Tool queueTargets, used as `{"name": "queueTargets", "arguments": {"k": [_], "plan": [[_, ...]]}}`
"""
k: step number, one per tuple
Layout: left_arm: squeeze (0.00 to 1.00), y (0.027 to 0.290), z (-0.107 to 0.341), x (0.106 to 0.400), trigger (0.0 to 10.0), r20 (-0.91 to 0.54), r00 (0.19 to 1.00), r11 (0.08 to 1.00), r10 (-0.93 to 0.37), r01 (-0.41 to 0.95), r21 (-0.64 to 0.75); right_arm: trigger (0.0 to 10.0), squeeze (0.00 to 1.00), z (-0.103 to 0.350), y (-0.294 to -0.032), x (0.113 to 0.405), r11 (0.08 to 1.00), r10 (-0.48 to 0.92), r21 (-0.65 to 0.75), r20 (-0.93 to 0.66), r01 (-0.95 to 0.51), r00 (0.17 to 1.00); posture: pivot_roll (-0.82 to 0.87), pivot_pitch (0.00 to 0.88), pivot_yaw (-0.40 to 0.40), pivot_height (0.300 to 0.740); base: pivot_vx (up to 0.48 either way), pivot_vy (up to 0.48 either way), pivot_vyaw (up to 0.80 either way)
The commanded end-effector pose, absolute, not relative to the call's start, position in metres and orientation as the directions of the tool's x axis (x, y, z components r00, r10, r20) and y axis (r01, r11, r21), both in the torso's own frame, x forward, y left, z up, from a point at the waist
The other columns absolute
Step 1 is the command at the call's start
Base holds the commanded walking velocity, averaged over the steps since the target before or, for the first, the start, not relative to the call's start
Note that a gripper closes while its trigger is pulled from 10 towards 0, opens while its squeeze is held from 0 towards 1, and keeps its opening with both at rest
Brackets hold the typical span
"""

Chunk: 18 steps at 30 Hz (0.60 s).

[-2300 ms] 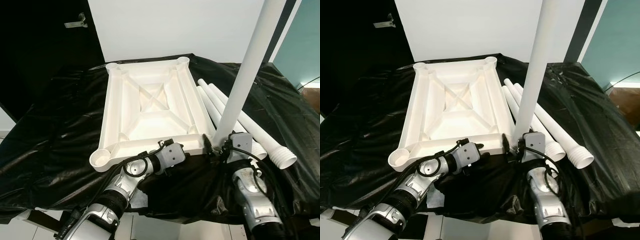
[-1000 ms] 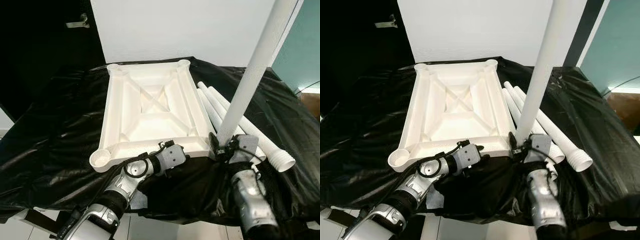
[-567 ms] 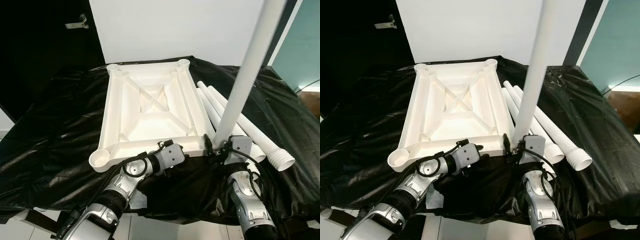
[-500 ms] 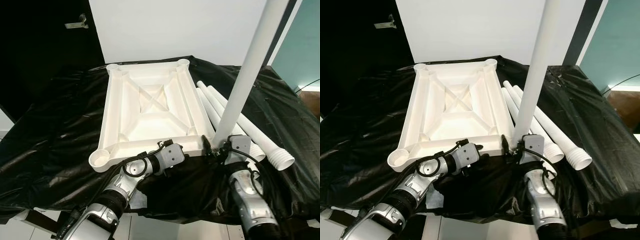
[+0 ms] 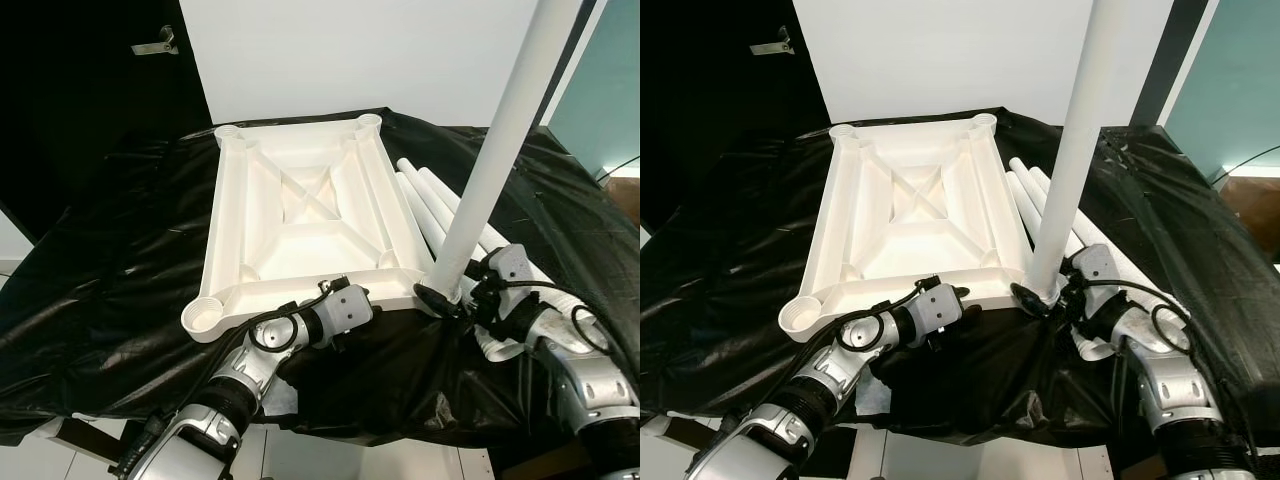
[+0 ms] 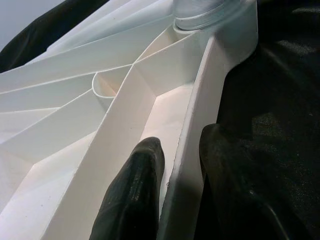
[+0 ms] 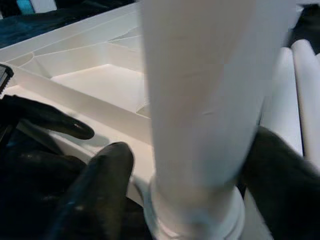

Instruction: Building children table

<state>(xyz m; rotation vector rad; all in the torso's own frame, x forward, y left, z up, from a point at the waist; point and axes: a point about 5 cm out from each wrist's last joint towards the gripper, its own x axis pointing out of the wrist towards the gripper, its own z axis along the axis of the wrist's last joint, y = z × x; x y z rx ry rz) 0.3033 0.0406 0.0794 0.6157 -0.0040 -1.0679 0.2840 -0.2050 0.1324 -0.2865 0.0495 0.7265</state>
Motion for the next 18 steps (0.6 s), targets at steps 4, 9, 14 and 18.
{"name": "queueTargets", "arguments": {"k": [4,9,14,18], "plan": [[0.00,0.054,0.039,0.286,10.0,-0.455,0.459,0.305,-0.763,0.876,0.374,0.0,0.00,0.129,-0.197,0.284,0.619,0.734,-0.186,-0.209,-0.763,0.647,-0.06,0.026,-0.007,0.740,0.000,0.000,0.00],[0.00,0.055,0.038,0.285,10.0,-0.457,0.459,0.305,-0.762,0.877,0.372,0.0,0.00,0.122,-0.194,0.287,0.700,0.686,-0.100,-0.182,-0.707,0.705,-0.05,0.021,-0.005,0.740,0.000,0.000,0.00],[0.00,0.056,0.039,0.287,10.0,-0.458,0.463,0.307,-0.758,0.874,0.376,0.0,0.00,0.099,-0.176,0.284,0.880,0.470,-0.020,-0.106,-0.474,0.876,-0.04,0.017,-0.009,0.740,0.000,0.000,0.00],[0.00,0.056,0.040,0.287,10.0,-0.458,0.462,0.303,-0.759,0.874,0.379,0.0,0.00,0.085,-0.162,0.278,0.994,0.101,0.030,-0.020,-0.101,0.995,-0.04,0.012,-0.005,0.740,0.000,0.000,0.00]]}}
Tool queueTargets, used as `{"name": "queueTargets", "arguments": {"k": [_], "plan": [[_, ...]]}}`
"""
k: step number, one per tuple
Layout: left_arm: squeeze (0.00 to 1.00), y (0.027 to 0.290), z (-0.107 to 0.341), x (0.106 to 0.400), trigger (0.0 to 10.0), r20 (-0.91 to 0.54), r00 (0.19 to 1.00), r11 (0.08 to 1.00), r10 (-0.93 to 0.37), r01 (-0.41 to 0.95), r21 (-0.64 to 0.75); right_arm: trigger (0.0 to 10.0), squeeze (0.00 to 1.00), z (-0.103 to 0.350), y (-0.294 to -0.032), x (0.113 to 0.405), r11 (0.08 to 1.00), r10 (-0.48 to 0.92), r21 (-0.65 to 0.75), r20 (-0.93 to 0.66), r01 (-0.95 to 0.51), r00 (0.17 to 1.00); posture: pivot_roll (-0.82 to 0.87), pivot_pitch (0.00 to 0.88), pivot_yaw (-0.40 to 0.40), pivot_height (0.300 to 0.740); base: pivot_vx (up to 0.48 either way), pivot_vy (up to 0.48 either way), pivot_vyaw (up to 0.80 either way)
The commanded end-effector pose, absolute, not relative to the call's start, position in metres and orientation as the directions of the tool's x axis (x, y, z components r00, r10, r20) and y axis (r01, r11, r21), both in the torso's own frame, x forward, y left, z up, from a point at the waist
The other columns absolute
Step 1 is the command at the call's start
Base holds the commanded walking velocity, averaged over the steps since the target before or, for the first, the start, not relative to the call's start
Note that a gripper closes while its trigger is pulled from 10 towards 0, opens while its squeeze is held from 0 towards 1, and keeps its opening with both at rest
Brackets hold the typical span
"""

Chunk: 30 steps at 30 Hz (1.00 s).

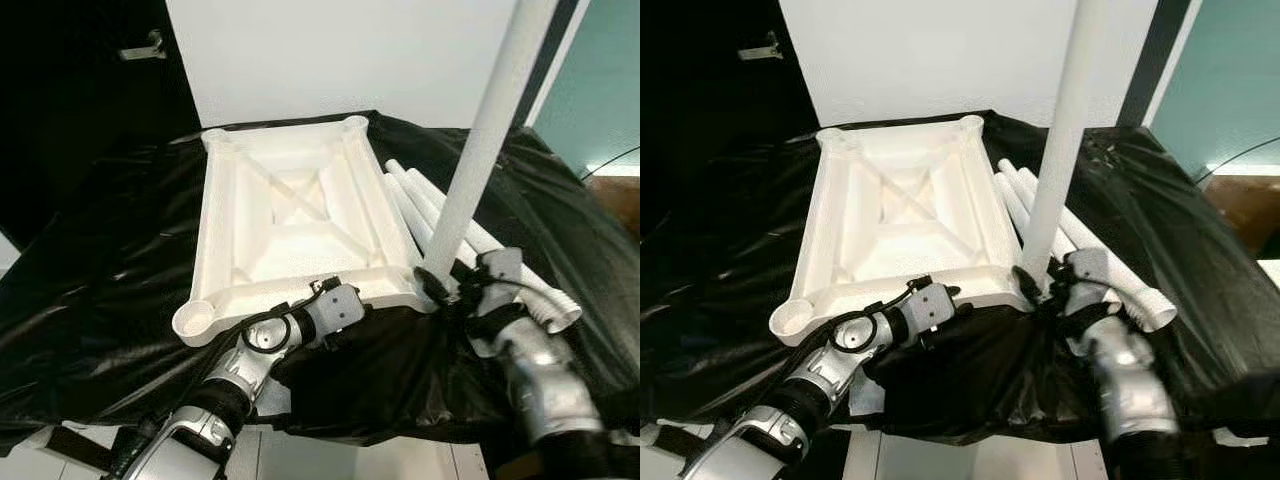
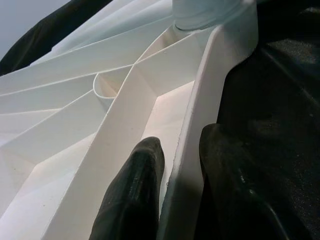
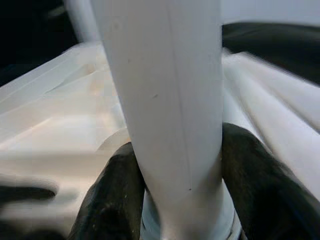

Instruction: Building children table

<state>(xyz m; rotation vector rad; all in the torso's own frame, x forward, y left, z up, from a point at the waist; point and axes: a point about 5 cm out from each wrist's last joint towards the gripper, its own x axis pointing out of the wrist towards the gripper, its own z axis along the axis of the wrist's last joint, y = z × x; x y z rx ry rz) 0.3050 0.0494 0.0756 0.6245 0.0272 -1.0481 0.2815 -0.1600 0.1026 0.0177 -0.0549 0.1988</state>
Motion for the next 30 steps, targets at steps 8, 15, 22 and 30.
{"name": "queueTargets", "arguments": {"k": [8,15,22,30], "plan": [[0.00,0.055,0.040,0.288,10.0,-0.462,0.454,0.290,-0.762,0.877,0.384,10.0,0.00,0.089,-0.146,0.283,0.998,0.064,0.012,0.004,-0.064,0.998,-0.04,0.011,0.003,0.740,0.000,0.000,0.00],[0.00,0.056,0.040,0.288,10.0,-0.462,0.458,0.294,-0.760,0.876,0.383,10.0,1.00,0.095,-0.143,0.284,0.998,0.065,-0.015,0.040,-0.064,0.997,-0.04,0.012,-0.002,0.740,0.000,0.000,0.00],[1.00,0.058,0.044,0.291,10.0,-0.407,0.504,0.378,-0.762,0.856,0.352,10.0,0.00,0.093,-0.143,0.270,0.992,0.087,-0.091,0.055,-0.082,0.995,-0.05,0.021,-0.007,0.740,0.000,0.000,0.00],[1.00,0.063,0.067,0.298,10.0,-0.240,0.551,0.479,-0.800,0.825,0.298,10.0,0.00,0.093,-0.149,0.260,0.994,0.081,-0.081,0.058,-0.077,0.995,-0.06,0.031,-0.002,0.740,0.000,0.000,0.00]]}}
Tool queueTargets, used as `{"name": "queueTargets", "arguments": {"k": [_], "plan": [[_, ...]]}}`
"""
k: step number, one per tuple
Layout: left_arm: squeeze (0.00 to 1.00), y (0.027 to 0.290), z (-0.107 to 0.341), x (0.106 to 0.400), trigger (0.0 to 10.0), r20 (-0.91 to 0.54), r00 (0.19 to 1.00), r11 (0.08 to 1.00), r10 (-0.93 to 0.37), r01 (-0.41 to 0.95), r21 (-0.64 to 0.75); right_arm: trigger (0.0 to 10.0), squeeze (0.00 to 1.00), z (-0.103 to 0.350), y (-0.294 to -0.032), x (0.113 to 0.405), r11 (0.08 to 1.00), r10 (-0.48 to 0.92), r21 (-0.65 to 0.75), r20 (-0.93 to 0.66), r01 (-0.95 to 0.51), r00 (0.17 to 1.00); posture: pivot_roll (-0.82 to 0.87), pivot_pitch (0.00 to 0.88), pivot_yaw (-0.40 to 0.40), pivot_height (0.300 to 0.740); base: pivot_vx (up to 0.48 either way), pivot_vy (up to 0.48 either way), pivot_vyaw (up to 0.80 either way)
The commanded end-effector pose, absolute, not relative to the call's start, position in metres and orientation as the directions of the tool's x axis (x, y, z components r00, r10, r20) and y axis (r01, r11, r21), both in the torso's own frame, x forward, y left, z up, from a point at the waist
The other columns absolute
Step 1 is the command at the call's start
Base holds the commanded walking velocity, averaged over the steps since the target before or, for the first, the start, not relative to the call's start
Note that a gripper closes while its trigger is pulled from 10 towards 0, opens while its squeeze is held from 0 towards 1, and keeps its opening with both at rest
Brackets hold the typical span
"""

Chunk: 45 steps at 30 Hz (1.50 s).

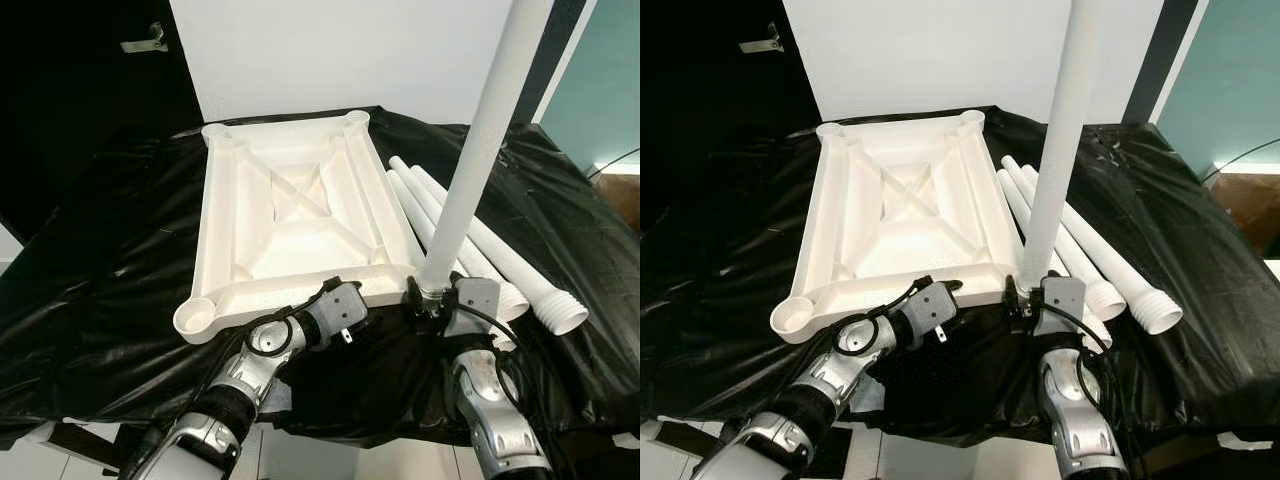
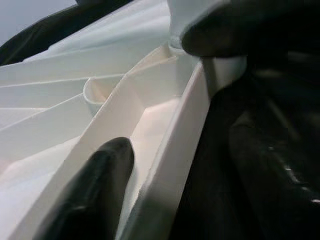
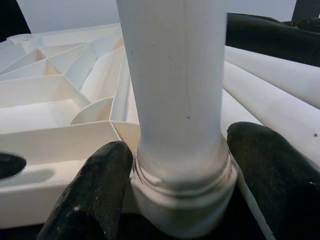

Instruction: Building children table

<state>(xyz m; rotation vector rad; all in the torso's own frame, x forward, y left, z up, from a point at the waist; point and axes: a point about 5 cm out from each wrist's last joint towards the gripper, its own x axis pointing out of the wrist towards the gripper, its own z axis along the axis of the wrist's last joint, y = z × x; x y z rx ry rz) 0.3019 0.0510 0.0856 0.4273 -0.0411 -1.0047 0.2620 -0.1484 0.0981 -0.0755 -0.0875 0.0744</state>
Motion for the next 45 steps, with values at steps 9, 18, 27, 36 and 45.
{"name": "queueTargets", "arguments": {"k": [9,18,27,36,45], "plan": [[0.00,0.074,0.076,0.278,10.0,-0.170,0.436,0.409,-0.884,0.896,0.171,10.0,0.00,0.098,-0.156,0.234,0.996,0.070,-0.056,0.063,-0.067,0.996,-0.08,0.064,0.019,0.740,0.000,0.000,0.00],[0.00,0.080,0.090,0.278,10.0,-0.135,0.409,0.385,-0.902,0.906,0.177,10.0,0.00,0.101,-0.149,0.223,0.988,0.149,-0.038,0.040,-0.147,0.988,-0.10,0.061,0.032,0.740,0.000,0.000,0.00],[0.00,0.092,0.112,0.291,10.0,-0.086,0.473,0.450,-0.877,0.871,0.198,10.0,0.00,0.118,-0.140,0.234,0.964,0.256,-0.099,0.074,-0.248,0.964,-0.08,0.038,0.011,0.740,0.000,0.000,0.00],[0.00,0.116,0.088,0.299,10.0,-0.343,0.538,0.436,-0.770,0.836,0.332,10.0,0.00,0.120,-0.142,0.247,0.952,0.298,-0.080,0.025,-0.295,0.954,-0.06,0.015,-0.016,0.740,0.000,0.000,0.00],[0.00,0.132,0.079,0.287,10.0,-0.459,0.420,0.356,-0.783,0.907,0.223,10.0,0.00,0.120,-0.137,0.250,0.952,0.305,-0.039,-0.005,-0.305,0.952,-0.06,0.037,-0.009,0.740,0.000,0.000,0.00]]}}
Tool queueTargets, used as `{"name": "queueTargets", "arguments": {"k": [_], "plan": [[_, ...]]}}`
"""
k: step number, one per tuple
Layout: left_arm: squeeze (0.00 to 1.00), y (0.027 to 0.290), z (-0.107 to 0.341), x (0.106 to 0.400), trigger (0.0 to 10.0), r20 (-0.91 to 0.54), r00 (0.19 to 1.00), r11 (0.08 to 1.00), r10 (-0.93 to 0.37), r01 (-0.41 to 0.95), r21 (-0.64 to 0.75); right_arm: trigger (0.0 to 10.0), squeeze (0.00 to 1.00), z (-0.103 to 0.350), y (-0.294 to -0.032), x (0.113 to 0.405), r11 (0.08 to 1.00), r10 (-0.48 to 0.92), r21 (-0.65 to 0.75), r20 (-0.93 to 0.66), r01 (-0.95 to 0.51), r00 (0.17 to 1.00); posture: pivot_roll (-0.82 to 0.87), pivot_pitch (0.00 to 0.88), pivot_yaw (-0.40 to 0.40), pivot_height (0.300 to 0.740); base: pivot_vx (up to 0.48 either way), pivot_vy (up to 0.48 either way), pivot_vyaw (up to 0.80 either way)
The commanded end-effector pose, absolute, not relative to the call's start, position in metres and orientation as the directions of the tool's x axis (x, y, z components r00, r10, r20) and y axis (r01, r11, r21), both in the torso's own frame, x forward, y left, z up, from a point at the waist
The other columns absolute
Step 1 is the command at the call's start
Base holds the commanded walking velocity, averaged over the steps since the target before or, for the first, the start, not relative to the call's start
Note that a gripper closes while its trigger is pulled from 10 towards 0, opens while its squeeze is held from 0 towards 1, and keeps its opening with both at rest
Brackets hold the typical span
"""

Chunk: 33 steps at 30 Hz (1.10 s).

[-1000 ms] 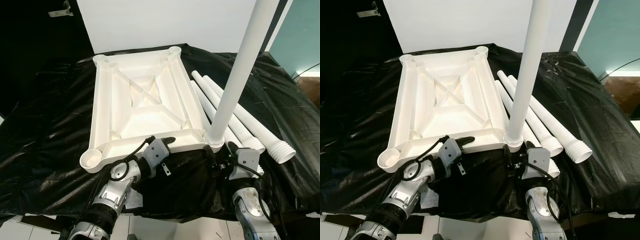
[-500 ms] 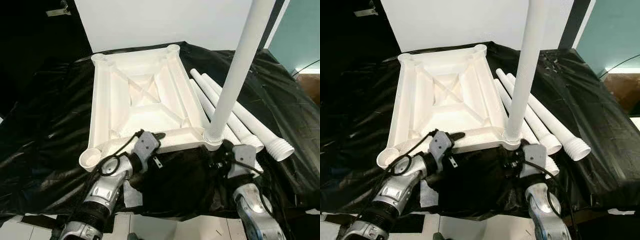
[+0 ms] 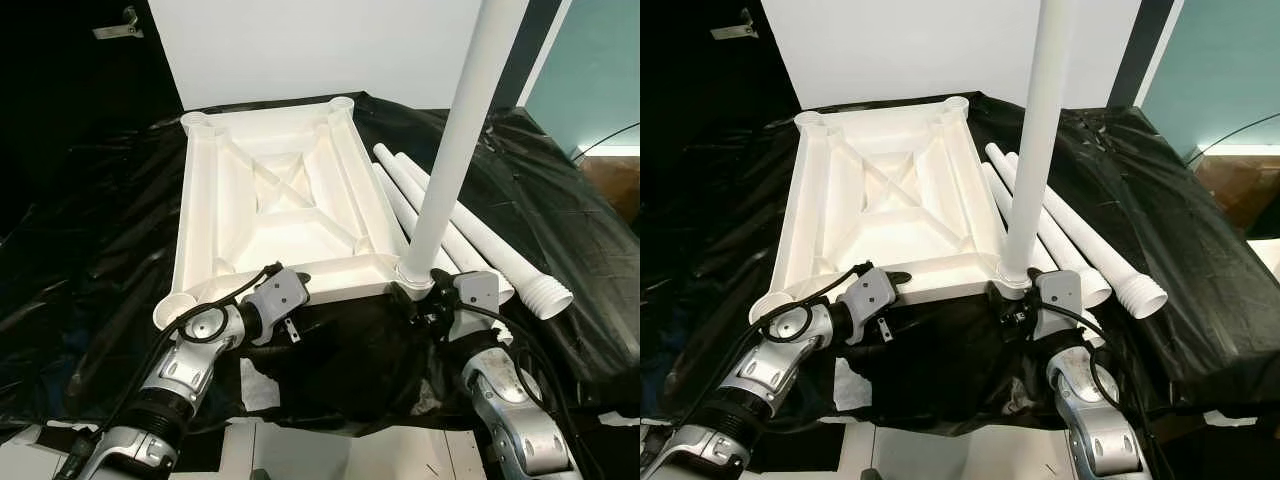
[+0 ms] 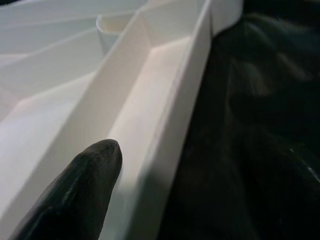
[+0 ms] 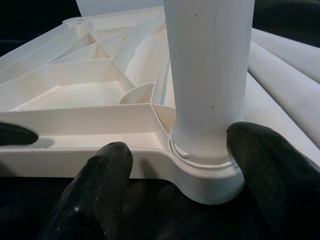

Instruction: Building children table

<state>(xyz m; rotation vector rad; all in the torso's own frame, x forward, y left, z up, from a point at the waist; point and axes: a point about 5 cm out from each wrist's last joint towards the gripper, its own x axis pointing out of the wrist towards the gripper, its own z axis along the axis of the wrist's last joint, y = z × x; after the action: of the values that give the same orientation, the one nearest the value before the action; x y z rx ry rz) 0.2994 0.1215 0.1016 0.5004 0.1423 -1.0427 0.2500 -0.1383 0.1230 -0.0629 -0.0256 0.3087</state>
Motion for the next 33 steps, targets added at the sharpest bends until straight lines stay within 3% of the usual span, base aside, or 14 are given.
{"name": "queueTargets", "arguments": {"k": [1,3,5,6,7,8,9,10,11,21,28,32,33], "plan": [[0.00,0.133,0.078,0.286,10.0,-0.468,0.408,0.347,-0.784,0.913,0.215,10.0,0.00,0.120,-0.136,0.250,0.952,0.303,-0.034,-0.009,-0.303,0.953,-0.06,0.037,-0.009,0.740,0.000,0.000,0.00],[0.00,0.133,0.074,0.281,7.5,-0.493,0.348,0.306,-0.798,0.937,0.167,10.0,0.00,0.117,-0.132,0.248,0.952,0.304,-0.017,-0.026,-0.305,0.952,-0.07,0.042,-0.001,0.740,0.000,0.000,0.00],[0.00,0.133,0.074,0.281,7.5,-0.493,0.348,0.306,-0.798,0.937,0.167,10.0,0.00,0.117,-0.132,0.248,0.952,0.304,-0.017,-0.026,-0.305,0.952,-0.07,0.042,-0.001,0.740,0.000,0.000,0.00],[0.00,0.132,0.072,0.277,5.3,-0.505,0.307,0.276,-0.807,0.951,0.137,10.0,0.00,0.115,-0.130,0.247,0.949,0.313,-0.011,-0.037,-0.314,0.949,-0.07,0.043,-0.001,0.740,0.000,0.000,0.00],[0.00,0.130,0.071,0.273,4.4,-0.511,0.266,0.243,-0.817,0.963,0.113,10.0,0.00,0.114,-0.128,0.246,0.946,0.324,-0.011,-0.045,-0.325,0.945,-0.08,0.046,0.005,0.740,0.000,0.000,0.00],[0.00,0.130,0.071,0.273,4.4,-0.511,0.266,0.243,-0.817,0.963,0.113,10.0,0.00,0.114,-0.128,0.246,0.946,0.324,-0.011,-0.045,-0.325,0.945,-0.08,0.046,0.005,0.740,0.000,0.000,0.00],[0.00,0.127,0.070,0.269,3.1,-0.513,0.220,0.213,-0.829,0.974,0.074,10.0,0.00,0.114,-0.128,0.246,0.942,0.334,-0.015,-0.053,-0.335,0.941,-0.08,0.046,0.009,0.740,0.000,0.000,0.00],[0.00,0.127,0.070,0.269,3.1,-0.513,0.220,0.213,-0.829,0.974,0.074,10.0,0.00,0.114,-0.128,0.246,0.942,0.334,-0.015,-0.053,-0.335,0.941,-0.08,0.046,0.009,0.740,0.000,0.000,0.00],[0.00,0.121,0.069,0.261,0.0,-0.517,0.132,0.141,-0.846,0.990,0.021,10.0,0.00,0.118,-0.131,0.251,0.939,0.341,-0.030,-0.052,-0.343,0.939,-0.09,0.045,0.012,0.740,0.000,0.000,0.00],[0.00,0.106,0.075,0.260,0.0,-0.479,0.083,0.091,-0.874,0.996,0.008,10.0,0.00,0.120,-0.134,0.258,0.942,0.330,-0.044,-0.062,-0.332,0.942,-0.08,0.040,0.014,0.740,0.000,0.000,0.00],[0.00,0.086,0.091,0.257,0.0,-0.354,0.065,0.088,-0.933,0.995,-0.050,10.0,0.00,0.107,-0.123,0.252,0.914,0.395,-0.037,-0.144,-0.404,0.907,-0.08,0.042,0.014,0.740,0.000,0.000,0.00],[0.00,0.076,0.097,0.267,0.5,-0.293,0.160,0.176,-0.943,0.984,-0.031,10.0,0.00,0.105,-0.127,0.256,0.916,0.388,-0.041,-0.160,-0.398,0.908,-0.08,0.042,0.012,0.740,0.000,0.000,0.00],[0.00,0.075,0.098,0.271,10.0,-0.294,0.189,0.203,-0.937,0.979,-0.015,10.0,0.00,0.105,-0.127,0.257,0.917,0.386,-0.042,-0.158,-0.397,0.909,-0.08,0.044,0.011,0.740,0.000,0.000,0.00]]}}
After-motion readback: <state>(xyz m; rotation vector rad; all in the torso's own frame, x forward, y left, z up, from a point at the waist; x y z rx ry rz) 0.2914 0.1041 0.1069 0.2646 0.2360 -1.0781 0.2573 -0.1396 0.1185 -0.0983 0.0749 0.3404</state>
